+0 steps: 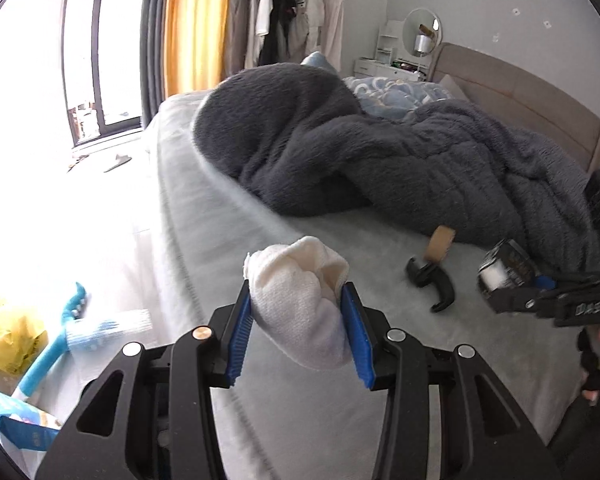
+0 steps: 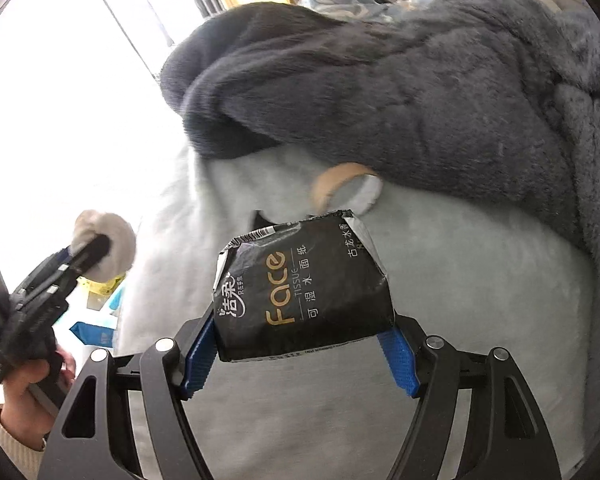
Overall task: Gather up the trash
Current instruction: 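Carry the sock ball and tissue pack over the black bin and open both tools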
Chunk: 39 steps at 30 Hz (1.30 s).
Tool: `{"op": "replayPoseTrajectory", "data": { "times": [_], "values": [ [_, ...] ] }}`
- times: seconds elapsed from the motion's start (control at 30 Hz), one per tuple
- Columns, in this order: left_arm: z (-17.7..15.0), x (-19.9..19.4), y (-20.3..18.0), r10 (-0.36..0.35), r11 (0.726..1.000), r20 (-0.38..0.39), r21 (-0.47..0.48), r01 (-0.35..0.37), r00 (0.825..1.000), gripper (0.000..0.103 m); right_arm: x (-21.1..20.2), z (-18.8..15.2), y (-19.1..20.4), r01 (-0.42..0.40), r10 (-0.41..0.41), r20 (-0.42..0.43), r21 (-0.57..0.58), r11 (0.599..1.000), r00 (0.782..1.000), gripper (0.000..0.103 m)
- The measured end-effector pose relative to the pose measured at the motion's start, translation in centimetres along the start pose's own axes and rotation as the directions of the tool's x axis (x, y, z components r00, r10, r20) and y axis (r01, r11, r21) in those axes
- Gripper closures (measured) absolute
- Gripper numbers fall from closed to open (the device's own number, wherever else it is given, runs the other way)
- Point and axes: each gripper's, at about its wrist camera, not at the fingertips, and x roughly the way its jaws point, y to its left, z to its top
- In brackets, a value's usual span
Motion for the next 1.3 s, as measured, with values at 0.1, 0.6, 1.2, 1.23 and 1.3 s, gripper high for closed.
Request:
{"op": "replayPoseTrajectory", "data": {
  "times": [0.1,0.6,1.2,1.23,1.3],
  "values": [
    [-1.0,0.1,1.3,0.044,0.999,-0.029,-0.006,-0.044,0.999,0.057,-0.5,-1.2,2.4,-0.018,0.018,0.008,-0.017,1.0,1.0,0.03],
    [-3.4,-0.2,7.9,0.12,0.989,-0.11,-0.072,-0.128,0.987,0.057,2.9,-1.2,11.3,-0.096,0.094,-0.023,-0.157,0.983,0.995,0.03],
    [-8.7,1.7,15.1,0.117,0.974,-0.337,-0.146,-0.175,0.934,0.057,7.0,-1.7,19.1,-0.174,0.155,-0.087,-0.287,0.942,0.984,0.03],
    [-8.9,1.8,15.4,0.118,0.972,-0.349,-0.15,-0.179,0.93,0.057,7.3,-1.7,19.6,-0.179,0.159,-0.091,-0.294,0.939,0.983,0.03],
    [-9.5,2.1,16.1,0.112,0.97,-0.373,-0.162,-0.184,0.921,0.057,8.0,-1.7,20.7,-0.19,0.168,-0.098,-0.305,0.933,0.981,0.03]
  ]
}}
